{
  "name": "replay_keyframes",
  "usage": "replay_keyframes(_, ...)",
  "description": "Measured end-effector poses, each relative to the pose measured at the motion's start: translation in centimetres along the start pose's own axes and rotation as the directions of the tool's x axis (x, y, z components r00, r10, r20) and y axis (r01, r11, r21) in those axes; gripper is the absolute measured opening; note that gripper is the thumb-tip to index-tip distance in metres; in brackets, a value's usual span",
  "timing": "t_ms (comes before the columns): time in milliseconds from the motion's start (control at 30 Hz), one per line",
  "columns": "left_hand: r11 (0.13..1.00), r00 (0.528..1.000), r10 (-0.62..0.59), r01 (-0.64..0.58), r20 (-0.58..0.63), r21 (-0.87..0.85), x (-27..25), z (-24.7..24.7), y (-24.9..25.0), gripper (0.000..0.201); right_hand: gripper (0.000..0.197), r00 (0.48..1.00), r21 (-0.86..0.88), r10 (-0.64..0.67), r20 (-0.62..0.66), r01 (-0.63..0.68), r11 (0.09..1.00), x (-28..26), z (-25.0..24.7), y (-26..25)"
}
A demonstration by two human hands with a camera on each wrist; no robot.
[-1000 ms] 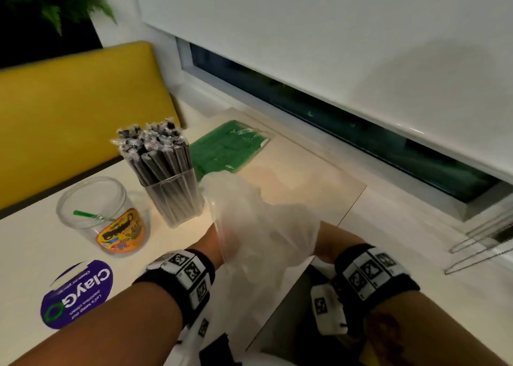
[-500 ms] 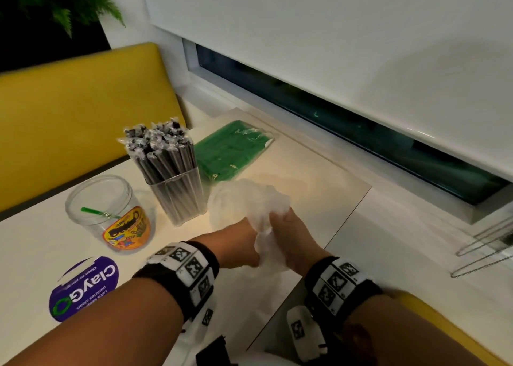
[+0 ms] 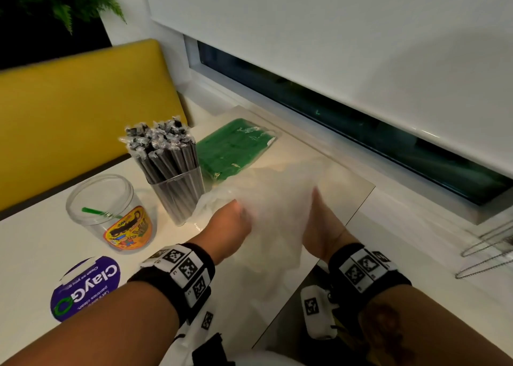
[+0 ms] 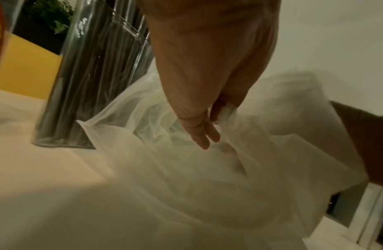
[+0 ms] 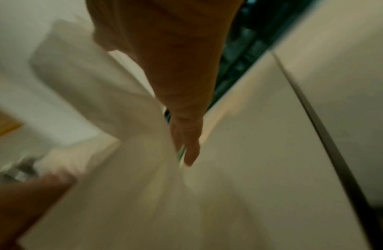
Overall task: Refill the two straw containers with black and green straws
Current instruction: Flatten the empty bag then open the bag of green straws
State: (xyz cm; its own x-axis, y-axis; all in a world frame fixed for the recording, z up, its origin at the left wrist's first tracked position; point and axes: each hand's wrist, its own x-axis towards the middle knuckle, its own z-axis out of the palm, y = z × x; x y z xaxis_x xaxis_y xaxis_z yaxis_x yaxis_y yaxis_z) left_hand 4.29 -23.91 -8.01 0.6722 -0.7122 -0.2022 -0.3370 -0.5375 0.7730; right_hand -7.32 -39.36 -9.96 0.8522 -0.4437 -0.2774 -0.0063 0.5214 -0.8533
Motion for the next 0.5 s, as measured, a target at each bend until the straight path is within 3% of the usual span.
replay_keyframes(67, 0.999, 0.999, 0.035, -0.035, -0.002, 0.034, -0.1, 0.2, 0.8, 0.018, 0.082, 0.998, -0.272, 0.064, -0.005, -0.063, 0.96, 0.4, 0.3, 0.4)
replay_keyframes(100, 0.999, 0.999, 0.037, -0.037, 0.023, -0.003, -0.2, 0.3, 1.1, 0.02, 0.073, 0.999, -0.336, 0.03, -0.023, -0.036, 0.941, 0.5, 0.4, 0.5)
replay_keyframes(233, 0.962, 0.995, 0.061, -0.037, 0.081, -0.272, 0.2, 0.1, 0.4, 0.02, 0.019, 0.954, -0.29, -0.174, -0.243, 0.1, 0.952, 0.0, -1.0, -0.7)
replay_keyframes(333, 0.944, 0.998, -0.052, 0.059, 0.032, -0.326, 0.1, -1.3, -1.8, 0.024, 0.024, 0.87, -0.366, -0.254, -0.423, 0.092, 0.926, -0.3, -4.8, -2.3)
replay_keyframes(400, 0.961, 0.989, -0.126, 0.14, 0.07, -0.239, 0.0, -2.2, -4.5, 0.029, 0.024, 0.816, -0.35, -0.24, -0.526, 0.049, 0.936, -0.9, -7.6, -2.9)
replay_keyframes(467, 0.971, 0.953, -0.24, 0.233, 0.187, 0.058, -0.7, -2.4, -5.8, 0.012, 0.023, 0.851, -0.121, -0.15, -0.503, 0.103, 0.987, -1.2, -9.3, -2.2)
replay_keyframes(500, 0.95, 0.939, -0.285, 0.249, 0.192, 0.19, -0.8, -2.3, -6.2, 0.018, 0.024, 0.872, -0.074, -0.108, -0.478, 0.082, 0.994, -1.2, -9.6, -1.5)
